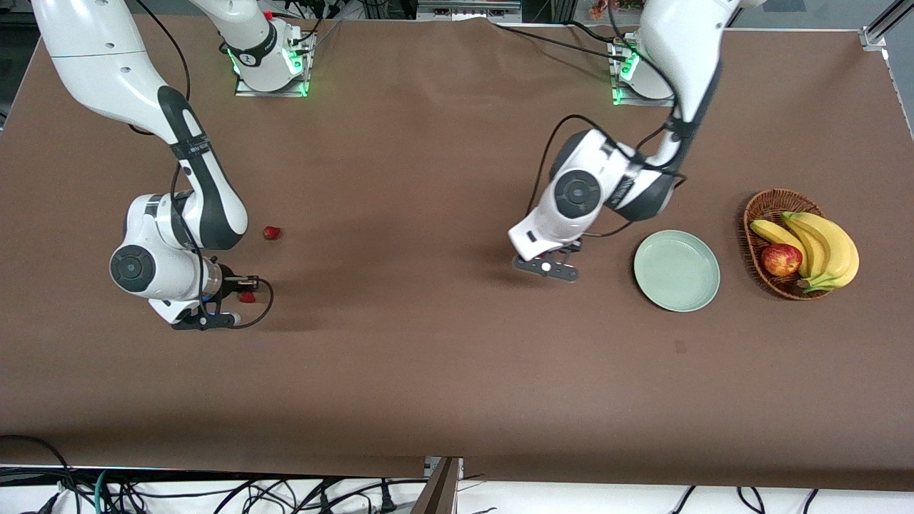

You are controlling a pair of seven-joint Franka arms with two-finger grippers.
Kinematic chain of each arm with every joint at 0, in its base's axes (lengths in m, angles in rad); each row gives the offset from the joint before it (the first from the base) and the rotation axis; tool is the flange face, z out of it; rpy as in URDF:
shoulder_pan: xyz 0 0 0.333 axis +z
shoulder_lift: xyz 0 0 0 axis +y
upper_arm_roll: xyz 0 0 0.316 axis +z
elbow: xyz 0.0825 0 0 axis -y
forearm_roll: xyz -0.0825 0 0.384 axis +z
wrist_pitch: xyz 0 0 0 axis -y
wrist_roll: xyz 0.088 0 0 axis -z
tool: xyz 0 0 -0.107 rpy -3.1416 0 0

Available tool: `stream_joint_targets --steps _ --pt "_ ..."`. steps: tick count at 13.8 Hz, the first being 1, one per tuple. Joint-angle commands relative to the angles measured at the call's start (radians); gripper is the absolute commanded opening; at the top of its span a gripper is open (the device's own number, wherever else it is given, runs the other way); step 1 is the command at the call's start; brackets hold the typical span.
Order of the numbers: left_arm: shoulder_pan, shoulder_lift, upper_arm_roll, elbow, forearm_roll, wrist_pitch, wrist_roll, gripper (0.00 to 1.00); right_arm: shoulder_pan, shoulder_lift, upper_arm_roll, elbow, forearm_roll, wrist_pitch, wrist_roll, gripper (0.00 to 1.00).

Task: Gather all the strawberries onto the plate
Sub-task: 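Carry the strawberry to the plate with the left gripper while the right grasps another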

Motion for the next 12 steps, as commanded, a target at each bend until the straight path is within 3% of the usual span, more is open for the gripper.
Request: stream_joint_targets --steps 1,4,7,12 --pt "0.099 -0.054 -0.008 -0.011 0.019 -0.084 0.244 0.0 0.015 -0.018 0.083 0.017 0.031 -0.015 0.151 0.0" --pt "0.229 -0.08 -0.011 -0.011 0.019 -0.149 0.537 0.0 0.13 -0.01 0.109 0.054 0.037 0.0 0.352 0.0" --pt "0.302 -0.08 -0.011 -0.011 0.019 -0.158 0.738 0.0 0.262 0.025 0.129 0.129 0.11 0.015 0.536 0.0" --pt "0.45 -0.074 -0.01 -0.011 0.019 -0.2 0.988 0.0 0.484 0.154 0.131 0.27 0.124 0.249 0.852 0.0"
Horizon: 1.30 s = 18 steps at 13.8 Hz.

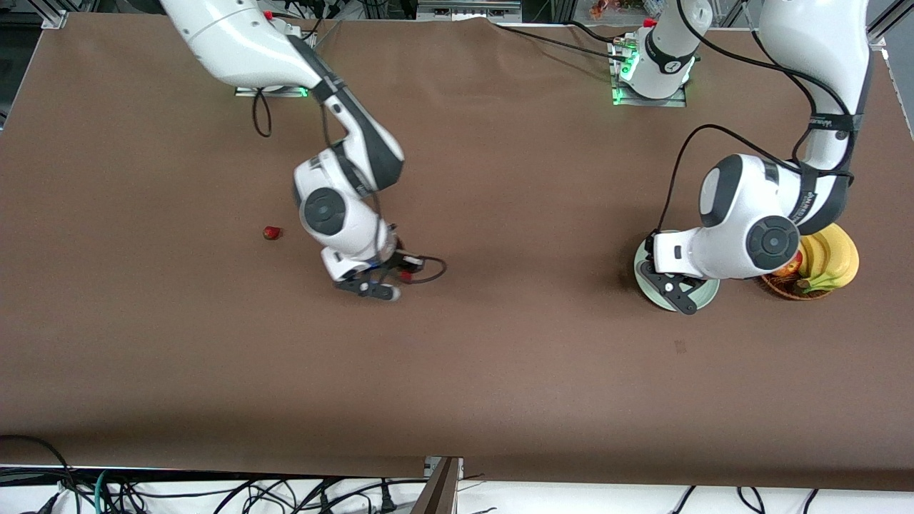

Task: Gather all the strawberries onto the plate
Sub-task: 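Carry the strawberry to the plate with the left gripper while the right grasps another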

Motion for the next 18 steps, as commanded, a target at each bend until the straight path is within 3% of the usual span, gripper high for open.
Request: stream_joint_targets --steps 1,5,7,10,11,12,13,15,16,18 --pt "0.115 0.005 -0.014 -0.008 0.017 -0.022 0.195 0.0 0.097 0.107 -0.007 0.122 0.017 0.107 0.138 0.0" --pt "0.16 0.066 -0.014 -0.008 0.009 -0.002 0.299 0.0 0.18 0.235 0.065 0.214 0.014 0.312 0.313 0.0" --pt "0.178 0.118 -0.016 0.0 0.004 0.007 0.331 0.09 0.211 0.275 0.082 0.22 0.015 0.427 0.372 0.0" --pt "0.184 0.181 -0.019 0.005 -0.005 0.072 0.42 0.09 0.228 0.31 0.116 0.22 0.014 0.478 0.415 0.0" --pt "0.184 0.184 -0.019 0.005 -0.026 0.072 0.431 0.45 0.231 0.319 0.123 0.22 0.015 0.489 0.43 0.07" --pt "0.187 0.177 -0.019 0.005 -0.038 0.063 0.438 0.99 0.234 0.324 0.128 0.22 0.015 0.504 0.447 0.39" --pt "0.187 0.158 -0.02 0.006 -0.04 0.055 0.452 1.0 0.234 0.322 0.13 0.219 0.009 0.506 0.453 0.99" --pt "0.186 0.111 -0.024 0.011 -0.049 0.005 0.445 1.0 0.217 0.278 0.13 0.212 0.015 0.497 0.455 1.0" --pt "0.184 0.089 -0.022 0.017 -0.107 -0.031 0.438 1.0 0.182 0.235 0.13 0.202 0.015 0.475 0.45 1.0" --pt "0.169 0.068 -0.042 0.02 -0.183 -0.091 0.362 1.0 0.113 0.134 0.13 0.183 0.0 0.279 0.424 1.0"
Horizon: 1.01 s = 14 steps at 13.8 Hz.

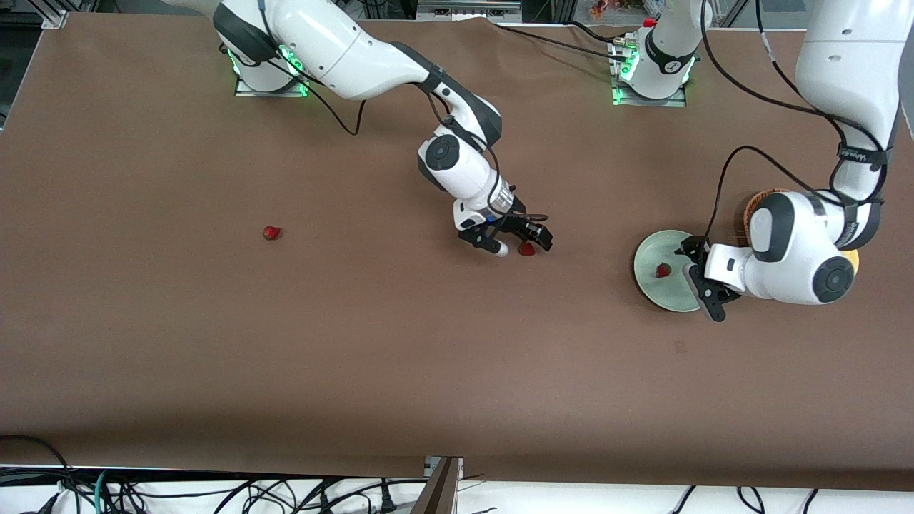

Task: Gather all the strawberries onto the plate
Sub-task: 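Open the left gripper over the plate while the right gripper sets a strawberry mid-table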

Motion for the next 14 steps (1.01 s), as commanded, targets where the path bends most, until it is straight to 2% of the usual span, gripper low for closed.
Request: stream_joint_targets --steps 1,4,5,7,10,12,14 --pt "-0.004 -0.049 -0.057 -0.009 -0.055 -0.059 -0.116 1.0 -0.122 -0.168 0.01 -0.056 -0.007 -0.293 -0.065 1.0" --pt "-0.005 -0.063 -0.144 -0.009 -0.053 -0.053 -0.412 1.0 -0.287 -0.309 0.007 -0.166 -0.009 -0.562 -0.406 1.0" --pt "-0.013 -0.061 -0.17 -0.009 -0.05 -0.044 -0.544 1.0 -0.341 -0.345 0.004 -0.216 -0.01 -0.62 -0.492 1.0" --pt "-0.073 -0.055 -0.178 -0.009 -0.052 0.017 -0.774 1.0 -0.441 -0.405 -0.011 -0.307 -0.012 -0.693 -0.661 1.0" --pt "-0.21 -0.024 -0.178 -0.016 -0.056 0.134 -1.093 1.0 -0.524 -0.498 -0.106 -0.476 -0.012 -0.722 -0.919 1.0" --pt "-0.287 0.0 -0.172 -0.042 -0.046 0.247 -1.236 1.0 -0.576 -0.532 -0.131 -0.563 -0.027 -0.716 -0.987 1.0" --pt "-0.305 0.023 -0.174 -0.059 0.053 0.322 -1.26 1.0 -0.611 -0.558 -0.142 -0.649 -0.171 -0.673 -1.015 1.0"
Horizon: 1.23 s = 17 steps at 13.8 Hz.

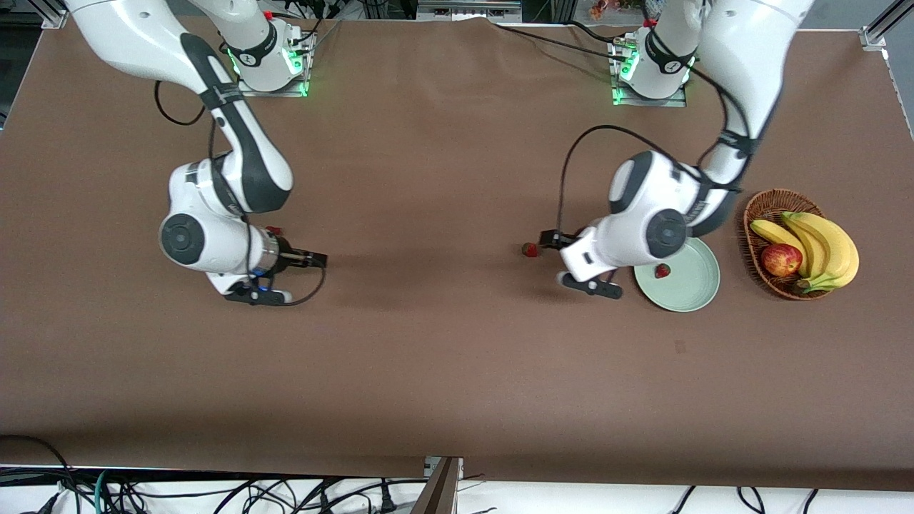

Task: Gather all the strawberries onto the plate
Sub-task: 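Open the left gripper over the plate while the right gripper sets a strawberry mid-table, then grasp the mid-table strawberry with the left gripper while the right gripper returns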

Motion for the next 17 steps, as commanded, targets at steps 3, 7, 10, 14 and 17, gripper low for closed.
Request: stream_joint_targets --steps 3,7,10,14,17 --pt "-0.079 0.046 0.017 -0.054 0.097 0.172 -0.188 1.0 -0.038 -0.065 -0.014 -0.233 -0.12 0.136 -0.026 1.0" --pt "-0.125 0.069 0.018 -0.09 0.198 0.238 -0.364 1.0 -0.038 -0.06 -0.031 -0.355 -0.121 0.274 -0.026 1.0" --pt "-0.127 0.071 0.016 -0.09 0.25 0.238 -0.419 0.87 -0.038 -0.074 -0.031 -0.375 -0.121 0.263 -0.027 1.0" --pt "-0.127 0.072 0.016 -0.088 0.25 0.238 -0.419 0.18 -0.038 -0.075 -0.033 -0.384 -0.121 0.254 -0.029 0.62" --pt "-0.127 0.077 0.016 -0.088 0.25 0.238 -0.417 0.17 -0.038 -0.085 -0.036 -0.382 -0.121 0.227 -0.029 0.15"
